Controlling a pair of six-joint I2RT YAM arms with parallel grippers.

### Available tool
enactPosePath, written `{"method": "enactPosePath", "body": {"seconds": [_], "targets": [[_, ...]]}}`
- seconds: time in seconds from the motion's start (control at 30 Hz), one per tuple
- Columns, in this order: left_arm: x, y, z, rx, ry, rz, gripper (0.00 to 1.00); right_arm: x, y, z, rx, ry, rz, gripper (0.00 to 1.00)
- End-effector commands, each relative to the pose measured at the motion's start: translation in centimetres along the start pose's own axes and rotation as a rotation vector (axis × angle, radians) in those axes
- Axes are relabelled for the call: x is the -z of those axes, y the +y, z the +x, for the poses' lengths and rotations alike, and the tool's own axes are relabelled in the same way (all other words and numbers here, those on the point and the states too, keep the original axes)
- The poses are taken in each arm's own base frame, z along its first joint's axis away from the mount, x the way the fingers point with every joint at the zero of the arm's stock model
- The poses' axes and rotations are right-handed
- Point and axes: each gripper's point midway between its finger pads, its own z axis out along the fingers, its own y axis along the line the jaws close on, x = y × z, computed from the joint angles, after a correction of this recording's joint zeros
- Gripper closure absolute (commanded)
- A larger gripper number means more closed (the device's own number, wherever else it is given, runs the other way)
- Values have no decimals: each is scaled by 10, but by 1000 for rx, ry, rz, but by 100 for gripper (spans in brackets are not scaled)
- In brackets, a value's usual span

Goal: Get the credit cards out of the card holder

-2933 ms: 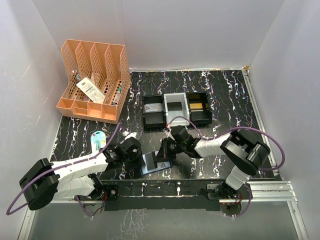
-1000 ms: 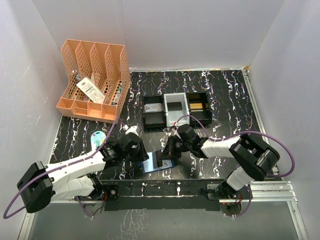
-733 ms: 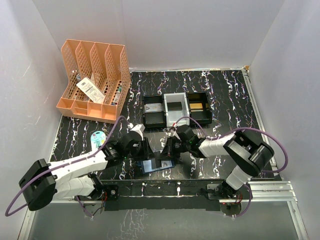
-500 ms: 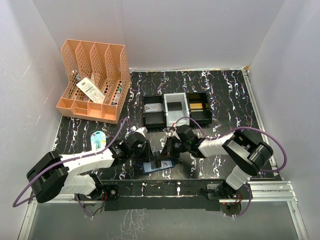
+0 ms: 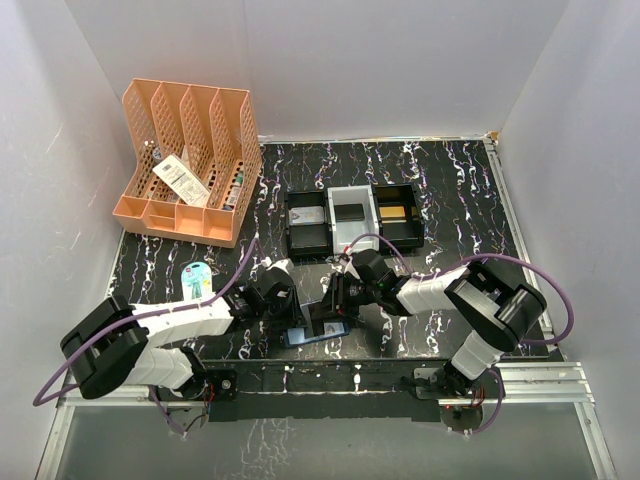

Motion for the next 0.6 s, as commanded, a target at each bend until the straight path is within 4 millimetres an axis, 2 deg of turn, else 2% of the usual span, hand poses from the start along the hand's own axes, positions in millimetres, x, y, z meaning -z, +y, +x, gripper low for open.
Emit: {"method": "enactPosePath", "body": {"seconds": [0.0,0.07,0.17,0.3,0.4,0.5,0.57], "targets": [[1,28,11,-10,21,-107,88,-2,15,-3,53,-3,-55,74],[2,28,11,-11,20,-109,88,-5,13,-2,59,2,-39,77],[3,31,10,-12,18,-121,89,-5,7,-2,62,-9,-1,87],[14,47,9,-28,20,-225,89,4,1,-11,97,-59,58,94],[21,54,6,-48,11,-271,88,15,-3,-14,113,-59,38,95],[22,52,5,-44,4,-252,88,18,-1,-9,126,-11,7,95],[22,41,1,-41,-12,-202,88,16,0,-7,118,8,-1,95]]}}
